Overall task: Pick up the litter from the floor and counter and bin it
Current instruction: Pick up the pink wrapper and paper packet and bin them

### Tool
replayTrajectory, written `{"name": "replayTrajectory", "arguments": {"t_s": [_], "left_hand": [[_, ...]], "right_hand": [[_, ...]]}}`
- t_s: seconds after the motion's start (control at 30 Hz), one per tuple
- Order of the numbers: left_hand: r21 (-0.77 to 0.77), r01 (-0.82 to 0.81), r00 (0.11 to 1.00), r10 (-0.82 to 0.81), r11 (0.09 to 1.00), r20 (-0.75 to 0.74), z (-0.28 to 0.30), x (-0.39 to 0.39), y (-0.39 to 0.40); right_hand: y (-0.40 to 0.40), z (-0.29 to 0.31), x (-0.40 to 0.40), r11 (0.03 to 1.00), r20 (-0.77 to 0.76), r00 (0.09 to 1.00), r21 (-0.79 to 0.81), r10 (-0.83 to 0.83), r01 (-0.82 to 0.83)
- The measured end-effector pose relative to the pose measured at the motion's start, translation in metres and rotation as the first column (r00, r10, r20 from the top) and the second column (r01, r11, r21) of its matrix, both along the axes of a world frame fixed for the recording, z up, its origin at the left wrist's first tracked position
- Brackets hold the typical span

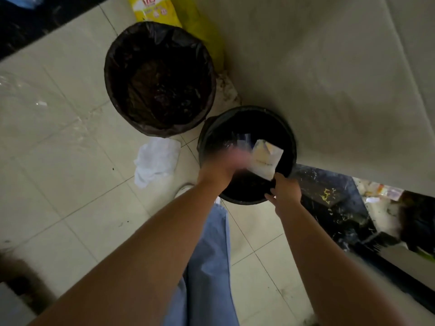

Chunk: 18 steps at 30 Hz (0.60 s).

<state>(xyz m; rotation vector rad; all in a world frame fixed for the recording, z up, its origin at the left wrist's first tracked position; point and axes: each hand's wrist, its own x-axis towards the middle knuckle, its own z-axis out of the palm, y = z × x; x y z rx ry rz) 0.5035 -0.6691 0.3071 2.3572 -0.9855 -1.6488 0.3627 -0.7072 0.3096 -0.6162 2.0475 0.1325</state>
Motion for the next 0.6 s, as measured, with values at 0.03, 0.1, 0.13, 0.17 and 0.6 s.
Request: {"name": "replayTrajectory", "arguments": {"t_s": [0.03,0.1,0.13,0.17,0.6], "left_hand": [[0.019,0.017,1.0,-0.017,1.0,0.003,-0.003,0.0,0.0],[0.05,0.064,0.997,-0.066,0.997,0.035,-0.006,0.006,0.005],[0.057,0.107,0.992,-0.11,0.993,0.058,-0.006,0.012,0.011],[0.064,0.153,0.984,-0.158,0.986,0.085,-0.005,0.02,0.017],[0.19,0.124,0.85,-0.203,0.974,0.487,0.051,0.24,0.122]], "right_hand": [[0.0,-0.001,0.002,0.999,0.002,0.999,0.013,0.049,-0.049],[0.005,0.001,0.008,0.973,0.011,0.974,0.038,0.226,-0.226],[0.008,0.004,0.012,0.928,-0.009,0.93,0.064,0.368,-0.367],[0.012,0.006,0.017,0.872,-0.032,0.873,0.072,0.486,-0.483],[0.061,0.051,0.203,0.117,-0.09,0.127,-0.117,0.988,-0.986]]}}
